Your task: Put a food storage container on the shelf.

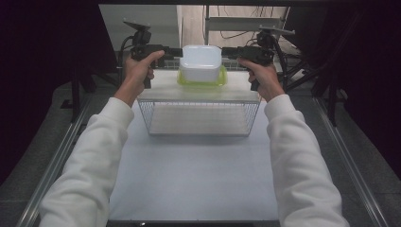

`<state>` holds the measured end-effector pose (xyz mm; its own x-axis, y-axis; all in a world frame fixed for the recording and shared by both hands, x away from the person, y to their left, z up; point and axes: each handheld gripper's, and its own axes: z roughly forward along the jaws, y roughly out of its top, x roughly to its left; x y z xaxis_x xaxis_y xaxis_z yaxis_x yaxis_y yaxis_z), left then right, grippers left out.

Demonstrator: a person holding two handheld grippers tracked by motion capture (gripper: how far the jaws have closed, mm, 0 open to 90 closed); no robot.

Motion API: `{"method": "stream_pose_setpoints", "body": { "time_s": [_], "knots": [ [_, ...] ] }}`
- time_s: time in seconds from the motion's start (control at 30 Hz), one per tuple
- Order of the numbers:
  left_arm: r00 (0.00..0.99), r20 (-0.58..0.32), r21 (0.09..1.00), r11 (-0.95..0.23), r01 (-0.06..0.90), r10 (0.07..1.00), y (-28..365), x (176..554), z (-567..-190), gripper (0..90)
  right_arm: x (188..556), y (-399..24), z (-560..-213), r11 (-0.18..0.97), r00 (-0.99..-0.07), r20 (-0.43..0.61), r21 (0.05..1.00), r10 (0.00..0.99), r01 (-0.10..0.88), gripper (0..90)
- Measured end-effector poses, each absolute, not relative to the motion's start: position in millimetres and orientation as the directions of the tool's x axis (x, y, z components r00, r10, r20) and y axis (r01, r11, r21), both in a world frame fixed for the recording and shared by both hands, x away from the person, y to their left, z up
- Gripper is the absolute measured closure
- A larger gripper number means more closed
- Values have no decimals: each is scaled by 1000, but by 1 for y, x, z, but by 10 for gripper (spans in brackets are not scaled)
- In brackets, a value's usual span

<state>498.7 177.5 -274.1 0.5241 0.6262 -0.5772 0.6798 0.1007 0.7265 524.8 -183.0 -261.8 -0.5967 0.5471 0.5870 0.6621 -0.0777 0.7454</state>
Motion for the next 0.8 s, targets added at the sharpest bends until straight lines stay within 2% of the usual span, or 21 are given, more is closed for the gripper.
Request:
{"method": "stream_pose_setpoints", "body": {
  "time_s": [0.13, 0.27, 0.3, 0.47, 0.8],
  "knots": [
    [544, -569, 746, 109, 657, 617, 181, 484, -273, 334, 512, -192, -259, -53, -628, 541, 780, 560, 624, 403],
    [555, -513, 778, 82, 623, 655, 188, 467, -274, 304, 500, -202, -260, -35, -655, 503, 807, 564, 590, 383],
    [567, -478, 789, 45, 612, 671, 192, 458, -276, 293, 492, -207, -263, -15, -671, 477, 821, 567, 571, 370],
    [591, -428, 813, 6, 582, 684, 198, 435, -285, 275, 474, -215, -272, 24, -696, 426, 844, 577, 536, 349],
    [611, -396, 832, -13, 554, 685, 212, 370, -335, 256, 421, -228, -304, 96, -735, 354, 865, 578, 492, 327]
  ]
}}
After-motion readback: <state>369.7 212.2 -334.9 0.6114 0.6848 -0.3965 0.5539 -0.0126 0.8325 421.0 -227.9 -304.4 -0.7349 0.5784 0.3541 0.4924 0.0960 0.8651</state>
